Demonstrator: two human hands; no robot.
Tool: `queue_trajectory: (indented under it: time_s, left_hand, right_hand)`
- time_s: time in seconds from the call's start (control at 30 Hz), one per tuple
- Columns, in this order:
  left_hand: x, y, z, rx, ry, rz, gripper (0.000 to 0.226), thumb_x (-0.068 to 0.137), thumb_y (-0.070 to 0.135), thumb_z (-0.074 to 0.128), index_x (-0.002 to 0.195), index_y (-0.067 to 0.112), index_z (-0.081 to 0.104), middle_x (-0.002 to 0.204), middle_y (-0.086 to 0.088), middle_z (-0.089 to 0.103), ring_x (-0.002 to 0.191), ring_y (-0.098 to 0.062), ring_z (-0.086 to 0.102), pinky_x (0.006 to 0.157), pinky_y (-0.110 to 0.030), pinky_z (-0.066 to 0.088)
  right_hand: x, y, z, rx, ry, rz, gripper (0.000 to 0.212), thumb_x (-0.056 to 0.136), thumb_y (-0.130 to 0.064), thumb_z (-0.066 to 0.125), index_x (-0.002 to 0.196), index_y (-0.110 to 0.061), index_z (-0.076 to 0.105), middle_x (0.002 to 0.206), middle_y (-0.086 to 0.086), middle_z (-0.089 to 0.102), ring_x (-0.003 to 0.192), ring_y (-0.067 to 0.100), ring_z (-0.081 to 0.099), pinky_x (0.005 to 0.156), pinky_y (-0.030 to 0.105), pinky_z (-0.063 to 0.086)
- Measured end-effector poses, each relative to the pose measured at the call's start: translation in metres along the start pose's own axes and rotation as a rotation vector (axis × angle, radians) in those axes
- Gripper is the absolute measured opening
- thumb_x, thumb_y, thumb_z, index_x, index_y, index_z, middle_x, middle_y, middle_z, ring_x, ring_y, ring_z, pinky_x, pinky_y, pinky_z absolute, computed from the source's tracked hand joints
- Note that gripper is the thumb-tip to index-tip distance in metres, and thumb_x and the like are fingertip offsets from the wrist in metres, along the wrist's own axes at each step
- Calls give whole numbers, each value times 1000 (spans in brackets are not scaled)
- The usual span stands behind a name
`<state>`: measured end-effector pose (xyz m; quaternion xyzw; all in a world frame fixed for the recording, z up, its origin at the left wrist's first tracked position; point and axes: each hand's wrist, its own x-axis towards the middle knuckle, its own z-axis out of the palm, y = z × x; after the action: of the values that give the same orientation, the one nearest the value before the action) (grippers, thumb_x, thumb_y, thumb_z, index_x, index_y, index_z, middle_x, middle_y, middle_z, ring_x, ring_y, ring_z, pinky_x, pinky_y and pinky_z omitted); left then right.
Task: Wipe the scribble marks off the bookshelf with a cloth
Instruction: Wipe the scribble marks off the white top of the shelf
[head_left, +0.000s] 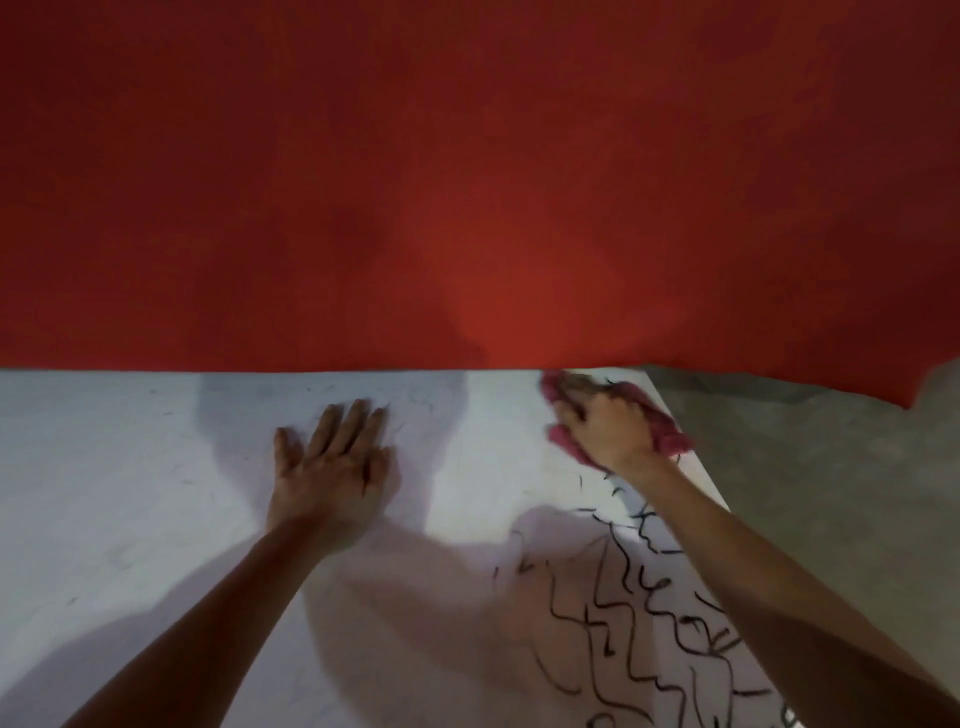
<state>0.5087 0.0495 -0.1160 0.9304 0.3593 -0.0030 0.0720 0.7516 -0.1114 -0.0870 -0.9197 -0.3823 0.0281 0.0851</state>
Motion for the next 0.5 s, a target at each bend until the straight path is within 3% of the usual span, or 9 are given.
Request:
queue_trajectory:
  time_s: [0.1,0.2,0.27,0.33,0.4,0.5]
  left_hand:
    - [0,1,0,3,11,8,91,64,53,-25,152,37,-4,160,13,-10,147,-11,-8,115,-49,-1]
    - [2,0,1,4,9,-2,92,63,53,-24,152,37,-3,160,13,-10,147,-11,-7,115,-50,0]
    - [2,1,1,0,6,-7,93,62,53,-24,152,37,-4,159,13,-11,147,-11,-8,116,-50,0]
    - [2,1,0,-2,-1,-8,93,62,54,-24,152,37,-4,159,14,-10,147,-11,-8,115,-49,-1]
    - [1,2,0,0,-9,-8,92,63,55,-23,151,37,-5,159,14,-10,147,-11,-8,115,-48,-2]
    - [-1,1,-1,-13,-6,-11,83,72,55,-17,151,37,-4,159,14,-10,147,-10,-8,116,-47,-3]
  right_hand:
    - [9,38,-6,15,76,321,39,100,-35,38,132,-18,51,130,16,57,117,36,53,103,44,36]
    - [12,8,0,43,105,419,39,94,-38,47,125,-15,54,130,14,55,124,32,48,107,45,26]
    - [2,-31,13,11,88,267,44,93,-41,39,131,-22,51,138,6,50,130,24,42,108,42,23]
    - [-16,-70,28,13,94,-13,59,88,-45,22,139,-28,45,146,-4,44,136,15,36,109,41,20]
    - [-24,-79,28,21,58,-221,57,92,-44,20,144,-31,40,151,-13,37,139,8,31,110,39,18]
    - [-1,-27,16,-5,-13,-178,44,100,-40,35,144,-36,37,151,-16,34,139,9,30,110,40,20]
